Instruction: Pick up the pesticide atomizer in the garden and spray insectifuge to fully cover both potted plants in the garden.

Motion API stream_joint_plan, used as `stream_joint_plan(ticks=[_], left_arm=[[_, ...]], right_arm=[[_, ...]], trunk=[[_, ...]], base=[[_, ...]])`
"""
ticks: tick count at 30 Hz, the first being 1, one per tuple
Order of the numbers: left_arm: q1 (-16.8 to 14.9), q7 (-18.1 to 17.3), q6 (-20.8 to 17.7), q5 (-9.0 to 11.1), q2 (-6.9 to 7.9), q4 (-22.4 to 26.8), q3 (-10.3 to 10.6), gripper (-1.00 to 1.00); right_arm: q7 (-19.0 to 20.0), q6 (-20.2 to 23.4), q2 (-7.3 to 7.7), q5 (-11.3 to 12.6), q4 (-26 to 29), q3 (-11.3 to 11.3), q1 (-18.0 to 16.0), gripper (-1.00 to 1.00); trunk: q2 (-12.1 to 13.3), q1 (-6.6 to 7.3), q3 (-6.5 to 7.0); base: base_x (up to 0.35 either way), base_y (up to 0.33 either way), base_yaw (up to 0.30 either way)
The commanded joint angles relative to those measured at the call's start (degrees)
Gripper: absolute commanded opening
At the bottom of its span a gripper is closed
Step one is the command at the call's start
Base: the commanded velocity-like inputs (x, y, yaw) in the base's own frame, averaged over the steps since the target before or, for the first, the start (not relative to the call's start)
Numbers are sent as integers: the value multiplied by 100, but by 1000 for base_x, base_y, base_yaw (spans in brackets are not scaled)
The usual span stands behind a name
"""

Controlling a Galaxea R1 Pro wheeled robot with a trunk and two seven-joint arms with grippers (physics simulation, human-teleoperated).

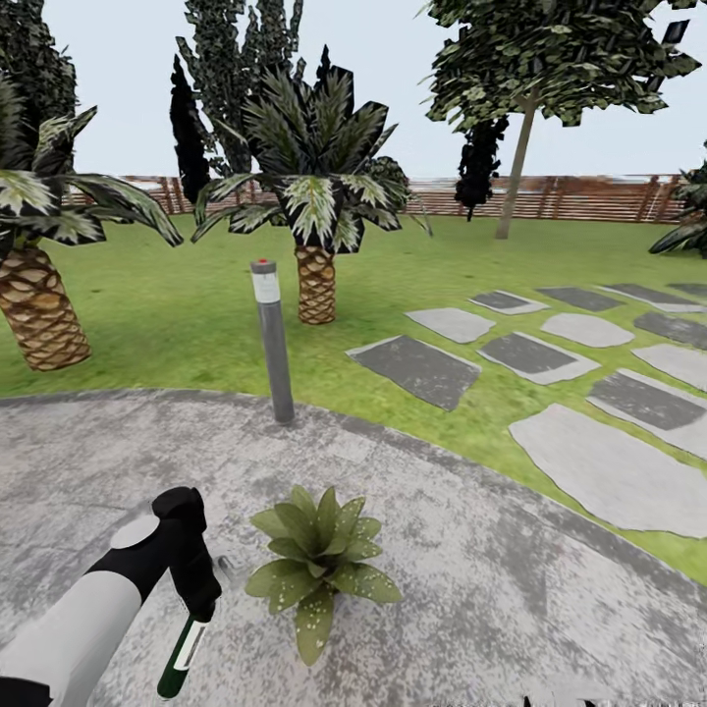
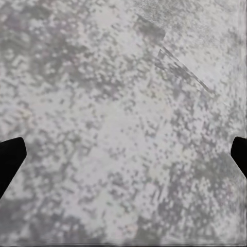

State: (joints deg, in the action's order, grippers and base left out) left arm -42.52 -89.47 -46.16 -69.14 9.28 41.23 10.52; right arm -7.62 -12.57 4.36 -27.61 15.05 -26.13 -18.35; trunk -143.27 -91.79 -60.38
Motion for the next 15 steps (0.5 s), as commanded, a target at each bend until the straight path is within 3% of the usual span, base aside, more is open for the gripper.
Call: stream_joint_plan(ticks=[1, 7, 15], left_arm=[[7, -53, -60, -38, 0, 9, 20, -100], [31, -53, -60, -38, 6, 8, 27, -100], [7, -53, -66, -38, 4, 9, 21, -100]], right_arm=[[-12, -27, -4, -60, -11, -41, -7, 100], [-12, -27, -4, -60, -12, -41, -9, 100], [-12, -27, -6, -60, -13, -41, -8, 100]], trunk=[[-2, 1, 0], [-2, 1, 31], [-2, 1, 72]], base=[[1, 1, -256], [-61, 26, -256], [-215, 223, -256]])
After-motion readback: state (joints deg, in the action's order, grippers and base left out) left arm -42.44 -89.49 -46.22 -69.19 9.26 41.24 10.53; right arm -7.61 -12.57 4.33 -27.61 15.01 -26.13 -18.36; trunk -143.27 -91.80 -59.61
